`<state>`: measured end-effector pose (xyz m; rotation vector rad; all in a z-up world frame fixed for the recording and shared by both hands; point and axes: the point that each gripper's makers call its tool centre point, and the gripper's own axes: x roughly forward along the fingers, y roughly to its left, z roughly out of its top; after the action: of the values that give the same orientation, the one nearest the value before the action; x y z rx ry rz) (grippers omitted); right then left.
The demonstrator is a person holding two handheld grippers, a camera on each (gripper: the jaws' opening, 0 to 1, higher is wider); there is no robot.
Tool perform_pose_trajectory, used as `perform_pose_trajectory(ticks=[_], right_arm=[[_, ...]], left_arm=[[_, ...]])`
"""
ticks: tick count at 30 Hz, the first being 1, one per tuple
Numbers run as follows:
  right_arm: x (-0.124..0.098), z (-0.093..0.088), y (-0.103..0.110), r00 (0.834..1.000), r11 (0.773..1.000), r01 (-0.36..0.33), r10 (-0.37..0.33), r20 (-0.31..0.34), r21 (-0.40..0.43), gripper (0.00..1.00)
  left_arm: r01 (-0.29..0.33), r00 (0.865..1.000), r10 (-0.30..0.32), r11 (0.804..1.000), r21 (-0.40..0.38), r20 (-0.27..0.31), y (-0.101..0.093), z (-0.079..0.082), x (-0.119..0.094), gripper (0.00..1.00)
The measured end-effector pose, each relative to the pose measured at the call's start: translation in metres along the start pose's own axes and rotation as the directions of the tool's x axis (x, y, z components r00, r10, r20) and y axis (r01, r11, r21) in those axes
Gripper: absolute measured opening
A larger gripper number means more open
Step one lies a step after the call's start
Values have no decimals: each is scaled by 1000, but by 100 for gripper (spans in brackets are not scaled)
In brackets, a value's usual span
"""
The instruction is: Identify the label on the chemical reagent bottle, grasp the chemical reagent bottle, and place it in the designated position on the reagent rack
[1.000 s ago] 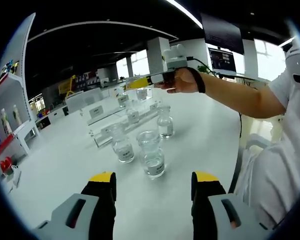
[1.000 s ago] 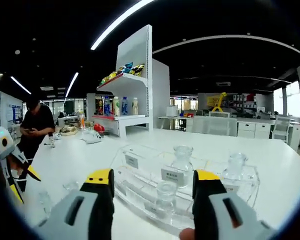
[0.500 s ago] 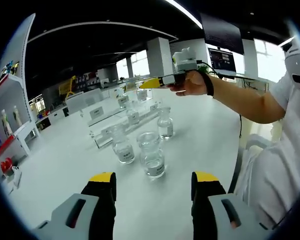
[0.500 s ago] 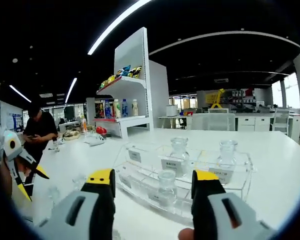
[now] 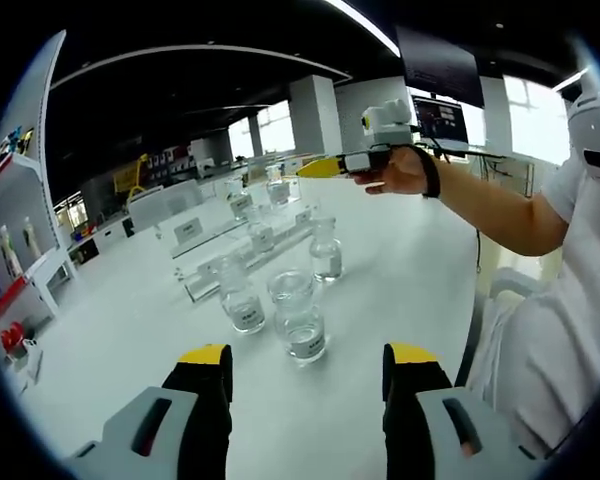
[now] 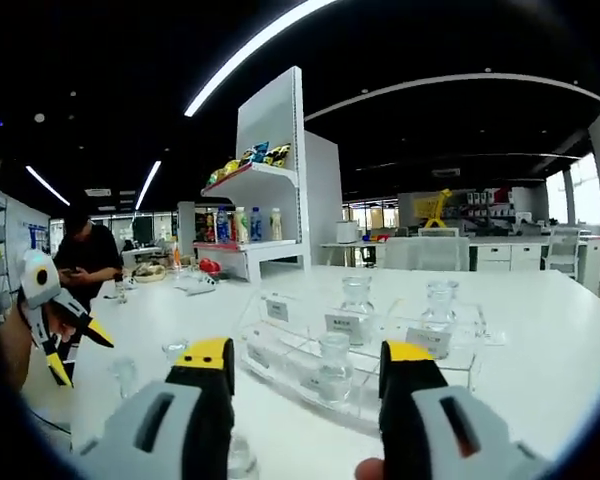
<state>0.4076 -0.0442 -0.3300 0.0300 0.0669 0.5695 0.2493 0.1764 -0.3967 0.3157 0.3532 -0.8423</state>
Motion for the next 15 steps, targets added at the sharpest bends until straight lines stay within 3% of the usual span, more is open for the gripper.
perform_pose_trajectory(ticks=[9, 15], right_arm=[[-15, -10, 4, 1000, 999, -13, 12, 27, 35, 55], [-25, -10, 20, 996, 997, -68, 66, 63, 44, 55]], left_arm=[[-1, 1000, 1, 1000, 8, -8, -2, 4, 2, 61], [3, 1000, -3, 1000, 14, -19, -7, 3, 4, 61]])
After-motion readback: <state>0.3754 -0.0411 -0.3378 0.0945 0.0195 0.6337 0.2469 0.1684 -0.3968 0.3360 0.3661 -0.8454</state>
